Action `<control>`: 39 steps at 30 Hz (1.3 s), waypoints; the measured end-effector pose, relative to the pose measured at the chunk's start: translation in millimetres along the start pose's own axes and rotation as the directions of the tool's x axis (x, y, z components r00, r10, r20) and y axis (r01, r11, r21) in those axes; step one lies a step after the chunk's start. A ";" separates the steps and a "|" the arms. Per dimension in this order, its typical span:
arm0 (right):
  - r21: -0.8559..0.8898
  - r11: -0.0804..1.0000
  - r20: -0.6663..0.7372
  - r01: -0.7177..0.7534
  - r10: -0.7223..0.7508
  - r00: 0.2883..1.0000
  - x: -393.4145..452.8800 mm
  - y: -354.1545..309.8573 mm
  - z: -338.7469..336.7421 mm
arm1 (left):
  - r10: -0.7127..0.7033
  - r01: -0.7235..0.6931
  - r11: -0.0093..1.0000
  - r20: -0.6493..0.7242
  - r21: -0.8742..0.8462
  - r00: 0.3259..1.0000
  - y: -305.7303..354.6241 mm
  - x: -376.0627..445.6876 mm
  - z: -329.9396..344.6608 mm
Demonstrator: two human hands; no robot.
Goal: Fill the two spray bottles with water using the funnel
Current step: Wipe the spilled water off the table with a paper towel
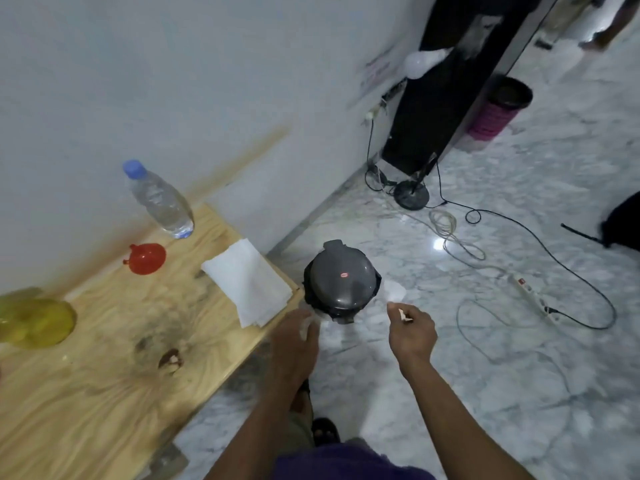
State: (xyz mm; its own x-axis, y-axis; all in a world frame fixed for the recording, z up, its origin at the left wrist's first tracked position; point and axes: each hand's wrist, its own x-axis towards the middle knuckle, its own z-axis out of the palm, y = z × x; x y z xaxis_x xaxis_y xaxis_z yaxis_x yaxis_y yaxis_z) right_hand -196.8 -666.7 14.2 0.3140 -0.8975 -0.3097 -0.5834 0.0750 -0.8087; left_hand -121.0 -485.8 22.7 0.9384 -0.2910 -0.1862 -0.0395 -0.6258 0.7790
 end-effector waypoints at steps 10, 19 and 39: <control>0.060 0.969 -0.072 -0.240 0.244 0.967 21.9 3.6 15.8 | 0.004 -0.027 0.996 0.281 0.079 0.960 8.6 72.3 1.0; 0.032 0.962 -0.058 -0.270 0.272 0.961 44.6 -13.5 38.5 | 0.066 -0.104 0.988 0.292 0.118 0.954 21.0 112.0 -1.6; -0.102 0.966 -0.003 -0.236 0.237 0.971 158.6 -9.8 71.8 | 0.016 -0.078 0.943 0.190 0.324 0.982 60.7 211.2 35.4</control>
State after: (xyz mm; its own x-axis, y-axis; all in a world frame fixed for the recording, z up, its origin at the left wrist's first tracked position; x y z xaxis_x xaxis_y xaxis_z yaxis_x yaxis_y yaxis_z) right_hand -87.5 -778.6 -62.9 0.1644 -0.8554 -0.4912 -0.7143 0.2402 -0.6574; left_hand 62.7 -610.9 9.4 0.8553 -0.4333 -0.2840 -0.2217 -0.8015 0.5554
